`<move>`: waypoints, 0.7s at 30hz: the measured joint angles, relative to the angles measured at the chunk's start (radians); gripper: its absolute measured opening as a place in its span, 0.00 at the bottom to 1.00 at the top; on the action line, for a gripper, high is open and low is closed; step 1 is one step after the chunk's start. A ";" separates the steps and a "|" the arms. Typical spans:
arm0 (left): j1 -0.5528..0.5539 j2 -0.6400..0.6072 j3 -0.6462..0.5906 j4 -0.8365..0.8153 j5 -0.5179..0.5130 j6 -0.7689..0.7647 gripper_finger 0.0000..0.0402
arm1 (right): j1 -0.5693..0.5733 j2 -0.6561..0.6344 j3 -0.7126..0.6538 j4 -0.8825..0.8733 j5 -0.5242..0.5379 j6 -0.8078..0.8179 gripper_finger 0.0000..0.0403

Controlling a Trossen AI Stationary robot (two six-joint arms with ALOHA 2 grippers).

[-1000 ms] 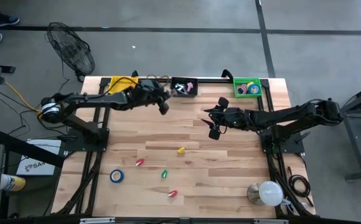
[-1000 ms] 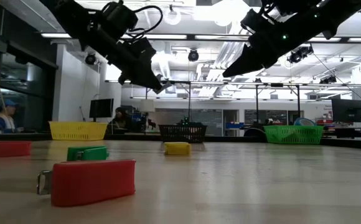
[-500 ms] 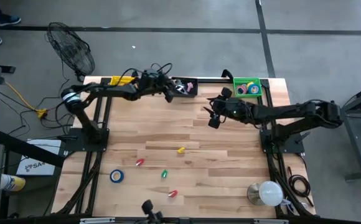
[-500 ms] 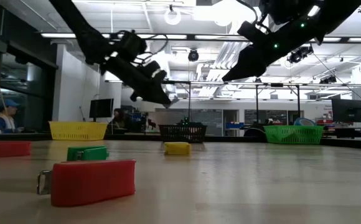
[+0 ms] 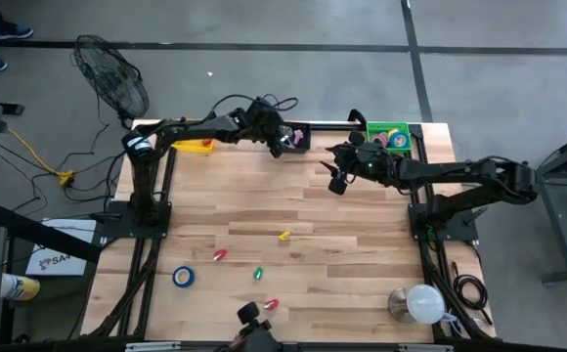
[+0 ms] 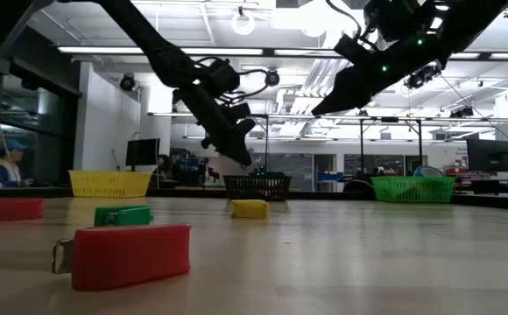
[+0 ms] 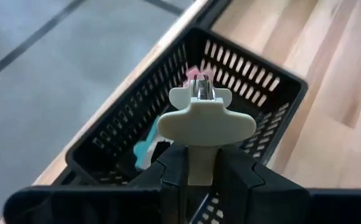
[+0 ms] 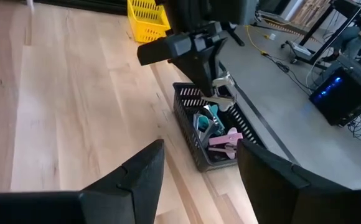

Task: Pick and place Stapler, Stapler remover, tape
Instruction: Put the gray staple remover into the black bin

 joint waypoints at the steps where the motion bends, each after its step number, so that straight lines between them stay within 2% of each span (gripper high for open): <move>1: 0.000 0.005 0.008 -0.024 0.000 0.007 0.14 | 0.000 0.000 0.000 -0.002 -0.001 0.001 0.48; 16: 0.000 0.013 0.021 -0.081 -0.017 0.016 0.14 | 0.000 0.000 0.000 0.013 -0.003 0.000 0.48; 21: 0.000 0.013 0.021 -0.081 -0.017 0.016 0.17 | 0.000 0.000 0.000 0.013 -0.003 -0.004 0.48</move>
